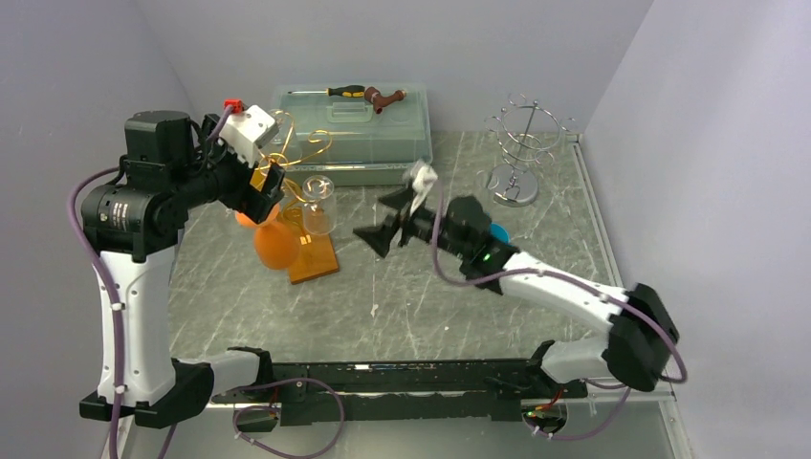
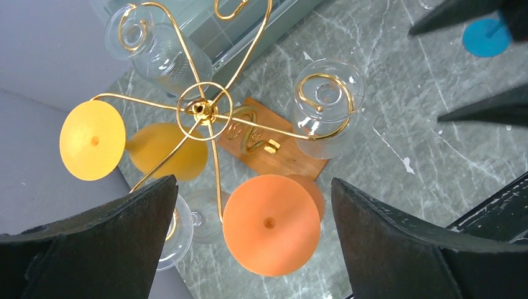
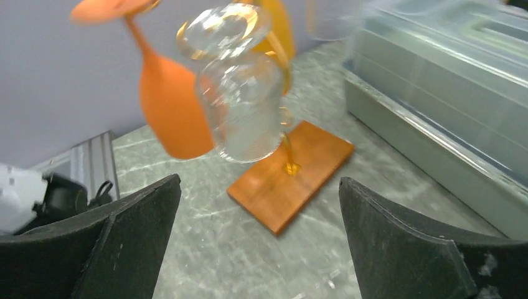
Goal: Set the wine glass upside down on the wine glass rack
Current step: Turn the wine glass upside down at the wine rack, then move the wine rack to the center of the board.
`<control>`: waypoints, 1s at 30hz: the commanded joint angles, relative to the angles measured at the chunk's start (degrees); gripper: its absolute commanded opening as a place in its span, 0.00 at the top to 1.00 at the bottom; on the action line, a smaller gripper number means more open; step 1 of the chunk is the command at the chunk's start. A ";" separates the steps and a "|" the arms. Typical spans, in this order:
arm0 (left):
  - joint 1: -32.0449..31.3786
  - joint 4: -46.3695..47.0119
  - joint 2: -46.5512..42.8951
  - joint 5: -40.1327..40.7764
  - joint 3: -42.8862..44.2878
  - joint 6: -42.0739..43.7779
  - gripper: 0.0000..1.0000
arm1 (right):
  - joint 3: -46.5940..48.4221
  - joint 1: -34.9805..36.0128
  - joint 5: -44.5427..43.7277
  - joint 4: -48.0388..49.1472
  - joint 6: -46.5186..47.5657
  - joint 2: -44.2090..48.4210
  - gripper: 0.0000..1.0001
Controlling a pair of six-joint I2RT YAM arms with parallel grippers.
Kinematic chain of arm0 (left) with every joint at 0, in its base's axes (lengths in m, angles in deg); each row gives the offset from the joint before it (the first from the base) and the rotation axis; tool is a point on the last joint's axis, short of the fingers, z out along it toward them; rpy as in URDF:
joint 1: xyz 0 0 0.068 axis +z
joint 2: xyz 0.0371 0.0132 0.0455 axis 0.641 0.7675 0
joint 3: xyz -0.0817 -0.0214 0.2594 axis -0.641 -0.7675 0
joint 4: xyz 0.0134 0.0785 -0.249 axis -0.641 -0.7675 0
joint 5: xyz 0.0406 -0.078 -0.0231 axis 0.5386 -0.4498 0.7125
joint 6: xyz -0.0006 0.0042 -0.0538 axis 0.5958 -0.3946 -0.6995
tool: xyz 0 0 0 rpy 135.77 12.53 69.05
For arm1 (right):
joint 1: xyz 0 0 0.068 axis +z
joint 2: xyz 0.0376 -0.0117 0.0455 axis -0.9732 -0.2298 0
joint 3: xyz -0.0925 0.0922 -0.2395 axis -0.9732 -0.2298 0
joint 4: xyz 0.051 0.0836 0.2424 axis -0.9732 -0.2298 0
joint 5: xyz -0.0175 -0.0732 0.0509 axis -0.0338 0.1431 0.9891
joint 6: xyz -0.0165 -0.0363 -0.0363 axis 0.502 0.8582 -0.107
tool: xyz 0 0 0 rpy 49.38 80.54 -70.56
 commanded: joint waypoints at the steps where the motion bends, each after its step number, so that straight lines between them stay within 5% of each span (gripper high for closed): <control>1: -0.19 -0.68 1.23 -3.32 2.78 -3.38 0.01 | 21.20 -5.97 -11.56 -46.06 -5.00 5.49 0.00; 4: -0.19 -1.35 2.76 -5.14 4.52 -5.06 0.01 | 36.55 -12.07 -20.30 -64.66 -4.42 3.50 0.00; 11: -0.19 -1.63 3.56 -5.24 5.16 -5.52 0.01 | 53.07 -22.18 -26.91 -78.73 -2.74 -2.59 0.06; 30: -0.19 -1.76 1.75 -6.14 1.84 -4.15 0.01 | 42.60 -28.66 -23.50 -75.79 -2.21 -7.83 0.33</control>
